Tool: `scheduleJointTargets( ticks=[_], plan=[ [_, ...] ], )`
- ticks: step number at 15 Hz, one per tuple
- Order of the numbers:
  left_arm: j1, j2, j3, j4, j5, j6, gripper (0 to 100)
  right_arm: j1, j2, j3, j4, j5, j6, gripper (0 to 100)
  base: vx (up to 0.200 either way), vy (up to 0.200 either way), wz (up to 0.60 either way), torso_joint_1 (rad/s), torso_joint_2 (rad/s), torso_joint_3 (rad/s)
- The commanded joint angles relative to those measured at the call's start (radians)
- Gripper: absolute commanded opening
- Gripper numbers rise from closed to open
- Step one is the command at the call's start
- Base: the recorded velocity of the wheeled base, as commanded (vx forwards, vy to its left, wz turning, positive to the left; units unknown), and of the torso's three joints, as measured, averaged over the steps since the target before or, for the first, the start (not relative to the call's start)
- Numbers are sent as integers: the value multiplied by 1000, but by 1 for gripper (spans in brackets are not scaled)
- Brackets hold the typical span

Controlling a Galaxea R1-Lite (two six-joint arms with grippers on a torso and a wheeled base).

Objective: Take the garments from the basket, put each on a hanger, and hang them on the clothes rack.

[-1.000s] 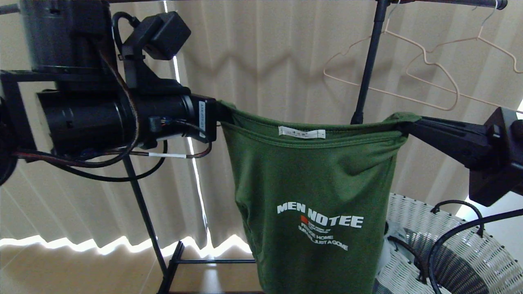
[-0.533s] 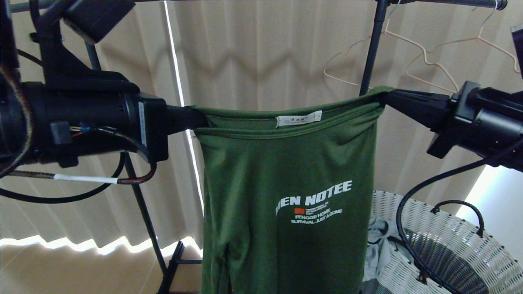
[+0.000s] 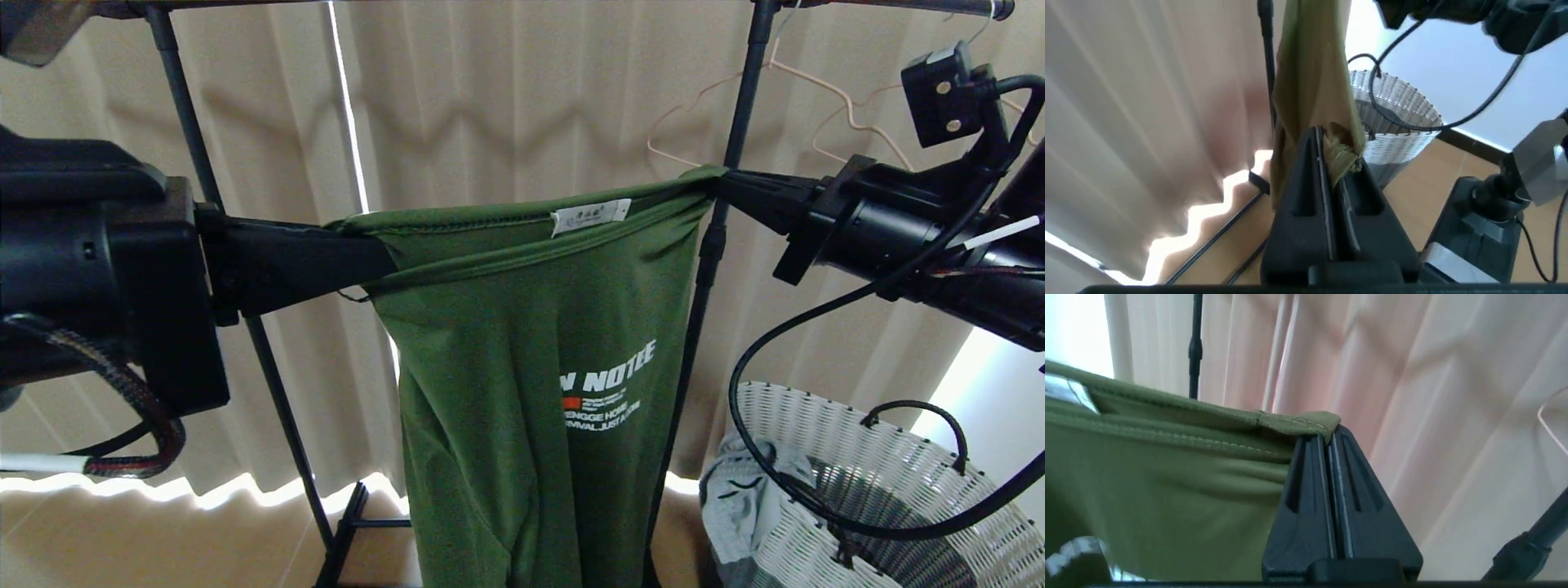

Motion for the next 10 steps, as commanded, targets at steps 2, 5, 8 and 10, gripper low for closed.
scheduleJointTargets(
  ticks=[2, 5, 8, 10],
  plan=[
    [6, -5, -1, -10, 4, 7, 0, -1, -23, 3, 5, 0, -1, 0, 0, 0, 0, 0, 0, 0],
    [95, 61, 0, -88, 6, 39, 0, -12, -89, 9, 24, -6, -2, 0, 0, 0, 0, 0, 0, 0],
    [131, 125, 13, -169, 6, 34, 0, -21, -167, 32, 87, -9, -1, 0, 0, 0, 0, 0, 0, 0],
    [149, 155, -1, -182, 6, 34, 0, -21, -205, 112, 97, -11, -6, 0, 0, 0, 0, 0, 0, 0]
  ],
)
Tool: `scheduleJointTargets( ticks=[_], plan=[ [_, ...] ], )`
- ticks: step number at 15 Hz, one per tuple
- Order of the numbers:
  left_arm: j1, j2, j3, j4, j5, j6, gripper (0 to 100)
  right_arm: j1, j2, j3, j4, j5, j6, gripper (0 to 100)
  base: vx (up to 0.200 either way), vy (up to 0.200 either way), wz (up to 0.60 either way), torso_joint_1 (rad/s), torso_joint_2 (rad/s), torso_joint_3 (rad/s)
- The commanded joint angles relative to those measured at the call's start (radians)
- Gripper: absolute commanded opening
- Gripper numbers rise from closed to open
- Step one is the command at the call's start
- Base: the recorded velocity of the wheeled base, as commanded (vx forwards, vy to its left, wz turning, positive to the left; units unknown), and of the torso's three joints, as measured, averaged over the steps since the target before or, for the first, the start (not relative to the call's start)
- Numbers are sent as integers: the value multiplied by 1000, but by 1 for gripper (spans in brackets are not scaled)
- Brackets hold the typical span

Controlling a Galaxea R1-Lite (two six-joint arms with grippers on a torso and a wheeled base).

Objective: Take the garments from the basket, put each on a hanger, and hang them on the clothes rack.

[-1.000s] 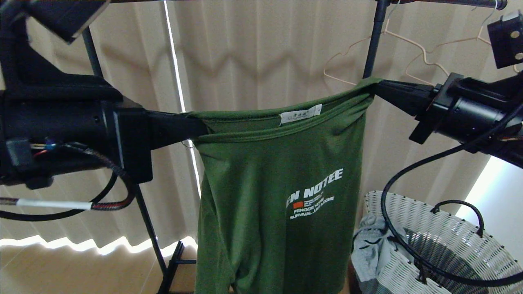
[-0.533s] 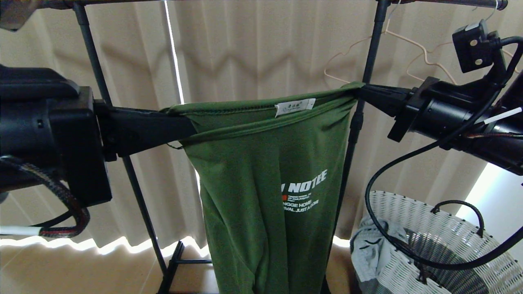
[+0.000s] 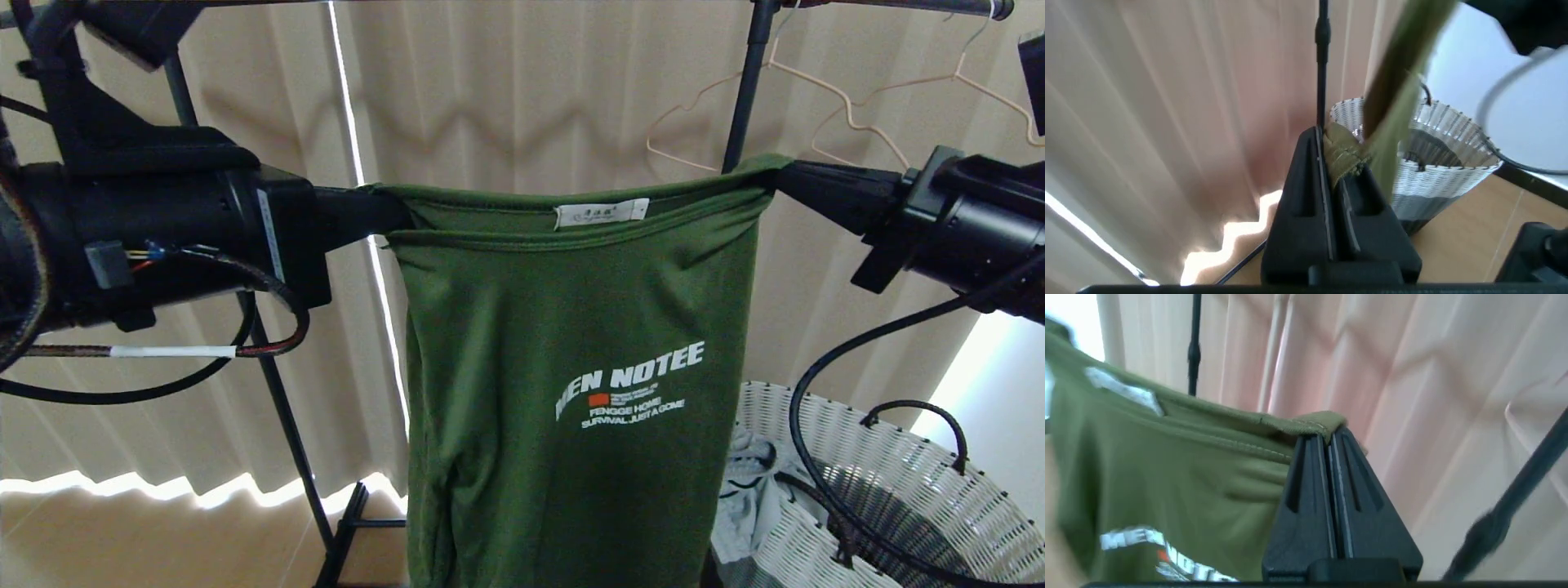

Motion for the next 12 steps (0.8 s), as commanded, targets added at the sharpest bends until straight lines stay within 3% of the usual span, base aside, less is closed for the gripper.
scheduleJointTargets(
  ticks=[1, 12],
  plan=[
    [15, 40, -4, -13, 1, -1, 0, 1, -54, 73, -4, 0, -16, 0, 0, 0, 0, 0, 0, 0],
    [15, 29, 3, -27, -1, 4, 0, 2, -52, 93, -5, 0, -34, 0, 0, 0, 0, 0, 0, 0]
  ],
)
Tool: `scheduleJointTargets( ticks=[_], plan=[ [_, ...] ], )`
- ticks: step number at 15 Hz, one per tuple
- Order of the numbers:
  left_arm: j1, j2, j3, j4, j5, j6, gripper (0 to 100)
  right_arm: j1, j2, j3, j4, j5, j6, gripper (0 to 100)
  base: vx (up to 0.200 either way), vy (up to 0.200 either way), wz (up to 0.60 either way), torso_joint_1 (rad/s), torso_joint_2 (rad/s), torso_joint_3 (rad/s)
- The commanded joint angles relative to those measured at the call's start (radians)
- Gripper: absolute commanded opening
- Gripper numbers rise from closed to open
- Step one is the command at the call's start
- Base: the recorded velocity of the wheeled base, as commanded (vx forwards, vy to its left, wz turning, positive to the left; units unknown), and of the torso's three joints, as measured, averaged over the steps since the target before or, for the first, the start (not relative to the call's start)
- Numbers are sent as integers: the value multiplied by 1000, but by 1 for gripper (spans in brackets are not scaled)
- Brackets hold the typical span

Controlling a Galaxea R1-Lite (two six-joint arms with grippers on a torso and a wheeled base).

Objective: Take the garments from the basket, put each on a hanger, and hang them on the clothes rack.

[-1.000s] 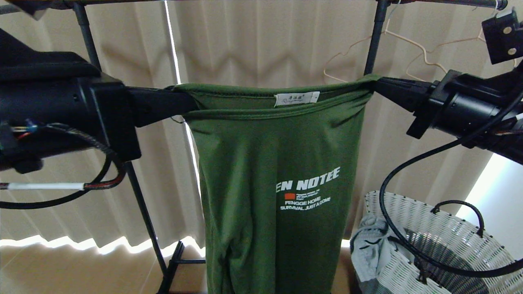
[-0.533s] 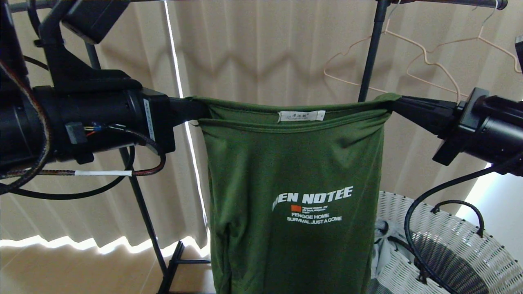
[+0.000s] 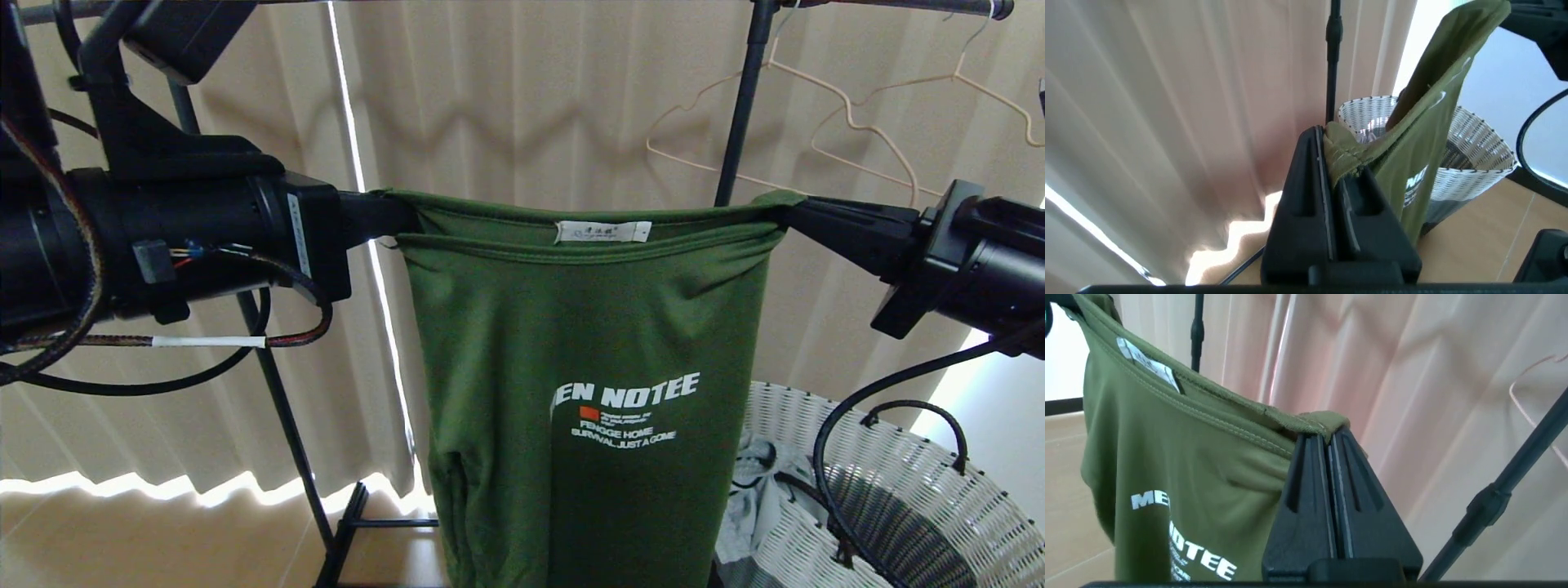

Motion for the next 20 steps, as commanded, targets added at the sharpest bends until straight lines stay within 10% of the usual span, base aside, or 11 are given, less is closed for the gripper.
scheduleJointTargets(
  ticks=[1, 17, 18, 20],
  plan=[
    [0, 0, 0, 0, 0, 0, 0, 1, 0, 3, -1, 1, 0, 0, 0, 0, 0, 0, 0, 0],
    [0, 3, -2, 0, 0, 0, 0, 2, -2, 31, 9, -9, -17, 0, 0, 0, 0, 0, 0, 0],
    [0, 3, -4, 0, 0, 2, 0, 2, -2, 31, 9, -9, -19, 100, 0, 0, 0, 0, 0, 0],
    [6, 4, -2, 0, 0, 2, 0, 1, -2, 42, 6, -9, -22, 100, 0, 0, 0, 0, 0, 0]
  ],
)
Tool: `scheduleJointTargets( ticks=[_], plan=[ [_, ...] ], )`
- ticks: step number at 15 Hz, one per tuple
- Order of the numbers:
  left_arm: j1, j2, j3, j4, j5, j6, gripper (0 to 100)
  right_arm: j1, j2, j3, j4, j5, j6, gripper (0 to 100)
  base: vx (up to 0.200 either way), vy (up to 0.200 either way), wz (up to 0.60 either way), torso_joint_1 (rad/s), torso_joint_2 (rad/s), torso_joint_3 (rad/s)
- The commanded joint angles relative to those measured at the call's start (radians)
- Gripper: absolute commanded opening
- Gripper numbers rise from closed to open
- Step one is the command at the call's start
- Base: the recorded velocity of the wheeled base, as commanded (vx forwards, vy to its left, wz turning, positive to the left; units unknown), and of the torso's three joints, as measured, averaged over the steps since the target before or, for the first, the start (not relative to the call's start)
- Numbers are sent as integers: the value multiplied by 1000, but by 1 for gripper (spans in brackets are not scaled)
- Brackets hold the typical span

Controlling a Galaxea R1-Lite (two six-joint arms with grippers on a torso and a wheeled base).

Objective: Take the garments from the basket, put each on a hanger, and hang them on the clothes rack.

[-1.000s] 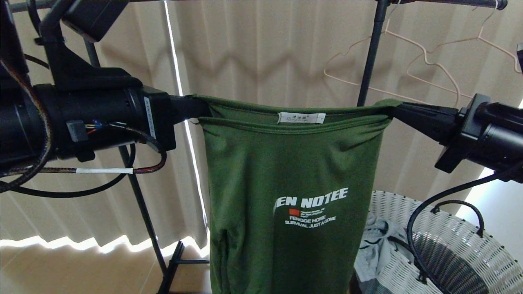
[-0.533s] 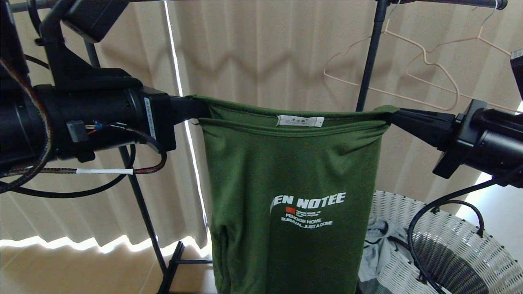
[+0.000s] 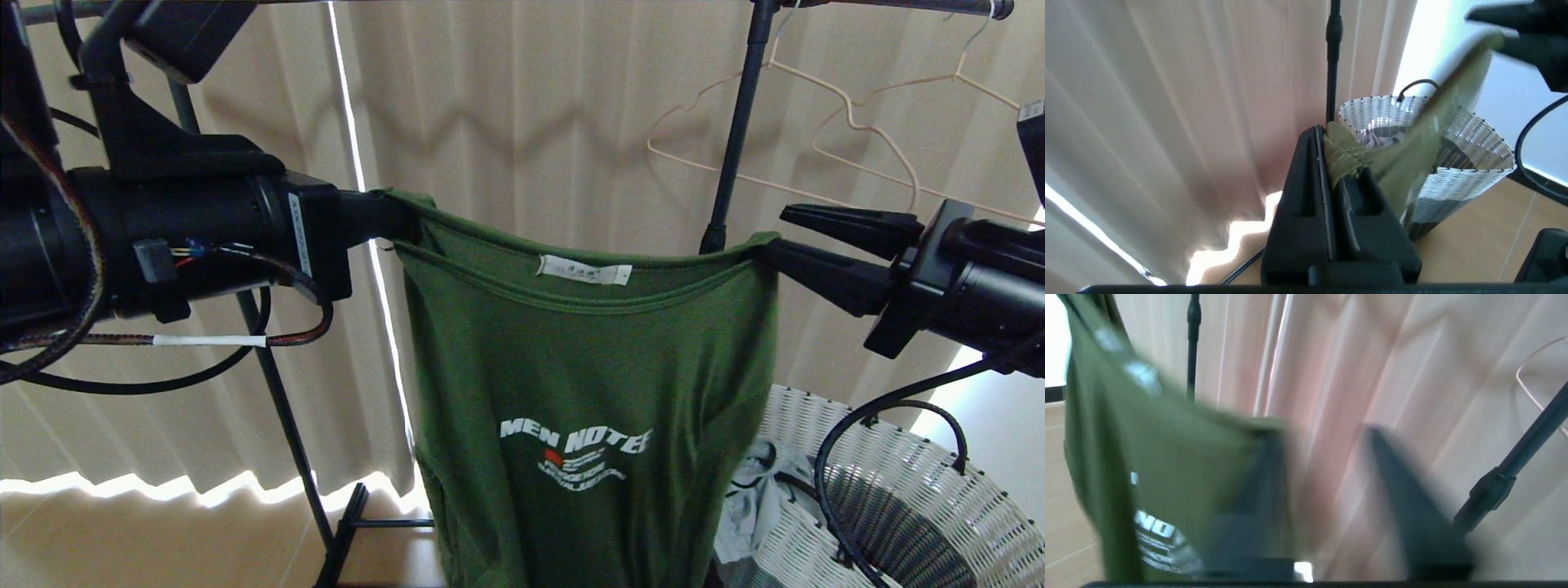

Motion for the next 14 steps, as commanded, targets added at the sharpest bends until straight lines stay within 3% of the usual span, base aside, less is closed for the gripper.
scheduleJointTargets(
  ticks=[1, 4, 7, 11, 14],
  plan=[
    [18, 5, 3, -1, 1, 1, 0, 0, -2, 21, -6, 1, 0, 100, 0, 0, 0, 0, 0, 0],
    [52, 11, 6, -1, 2, 8, 0, 4, -52, 101, -7, 1, -3, 100, 0, 0, 0, 0, 0, 0],
    [56, 25, 0, -1, 9, 11, 0, 3, -86, 112, -1, 3, -19, 100, 0, 0, 0, 0, 0, 0],
    [127, 45, 5, -1, 30, 77, 0, 4, -117, 139, 0, 7, -20, 100, 0, 0, 0, 0, 0, 0],
    [135, 42, 10, -1, 98, 75, 0, -2, -117, 145, 5, 3, -22, 100, 0, 0, 0, 0, 0, 0]
  ],
)
